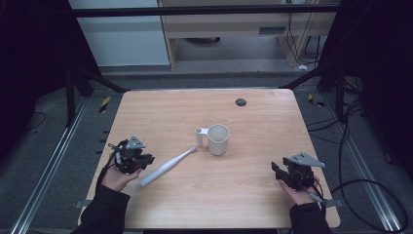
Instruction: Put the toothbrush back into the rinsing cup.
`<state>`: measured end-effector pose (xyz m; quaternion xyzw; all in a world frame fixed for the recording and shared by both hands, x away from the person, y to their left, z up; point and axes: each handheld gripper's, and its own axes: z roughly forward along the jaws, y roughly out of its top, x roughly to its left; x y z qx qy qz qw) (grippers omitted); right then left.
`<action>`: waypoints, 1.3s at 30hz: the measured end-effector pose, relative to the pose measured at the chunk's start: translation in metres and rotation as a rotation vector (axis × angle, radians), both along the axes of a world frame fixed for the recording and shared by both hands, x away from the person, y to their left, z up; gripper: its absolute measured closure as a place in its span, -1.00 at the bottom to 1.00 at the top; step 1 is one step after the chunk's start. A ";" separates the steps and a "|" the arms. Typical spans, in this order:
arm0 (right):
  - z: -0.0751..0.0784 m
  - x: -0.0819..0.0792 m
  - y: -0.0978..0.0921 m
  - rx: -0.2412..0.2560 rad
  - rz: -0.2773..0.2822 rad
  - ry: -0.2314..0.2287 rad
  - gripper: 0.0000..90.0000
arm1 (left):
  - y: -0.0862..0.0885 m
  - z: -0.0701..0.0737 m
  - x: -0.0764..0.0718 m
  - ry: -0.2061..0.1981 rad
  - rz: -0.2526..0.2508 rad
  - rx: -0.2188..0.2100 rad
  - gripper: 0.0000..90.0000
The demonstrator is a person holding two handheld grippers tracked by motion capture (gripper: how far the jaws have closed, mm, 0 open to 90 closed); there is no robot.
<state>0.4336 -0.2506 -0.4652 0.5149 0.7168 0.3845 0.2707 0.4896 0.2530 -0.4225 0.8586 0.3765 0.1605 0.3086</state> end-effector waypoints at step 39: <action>-0.003 0.004 -0.001 -0.006 0.013 0.025 0.09 | -0.061 -0.030 0.048 0.192 -0.156 0.174 0.45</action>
